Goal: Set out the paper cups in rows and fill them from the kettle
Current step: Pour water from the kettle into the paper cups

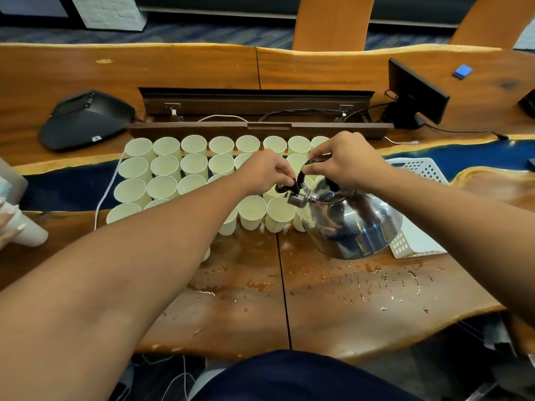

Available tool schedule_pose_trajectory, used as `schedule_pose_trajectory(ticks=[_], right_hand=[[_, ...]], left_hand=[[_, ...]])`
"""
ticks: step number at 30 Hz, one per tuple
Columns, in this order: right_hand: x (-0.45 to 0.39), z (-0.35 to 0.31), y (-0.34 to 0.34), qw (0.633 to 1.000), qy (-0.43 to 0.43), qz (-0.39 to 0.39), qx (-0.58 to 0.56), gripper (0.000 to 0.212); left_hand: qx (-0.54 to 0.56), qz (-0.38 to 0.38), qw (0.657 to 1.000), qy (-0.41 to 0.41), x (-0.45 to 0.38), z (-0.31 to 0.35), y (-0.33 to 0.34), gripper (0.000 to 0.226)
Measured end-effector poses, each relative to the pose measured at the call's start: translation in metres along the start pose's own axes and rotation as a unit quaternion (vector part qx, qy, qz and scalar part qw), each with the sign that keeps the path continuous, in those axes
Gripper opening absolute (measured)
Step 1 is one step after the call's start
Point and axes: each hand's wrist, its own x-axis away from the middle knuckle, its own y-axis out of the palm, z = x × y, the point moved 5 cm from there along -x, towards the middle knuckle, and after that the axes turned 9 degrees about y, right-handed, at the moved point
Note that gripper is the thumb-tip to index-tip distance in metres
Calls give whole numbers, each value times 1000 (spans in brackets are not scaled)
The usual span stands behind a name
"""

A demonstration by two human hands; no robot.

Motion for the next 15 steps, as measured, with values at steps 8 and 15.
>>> schedule_pose_trajectory(ticks=[8, 15], right_hand=[[8, 18, -1, 996, 25, 43, -79, 31], [13, 28, -3, 990, 46, 86, -101, 35]], left_hand=[[-14, 21, 1000, 15, -2, 8, -7, 16], [-42, 66, 997, 30, -8, 18, -9, 16]])
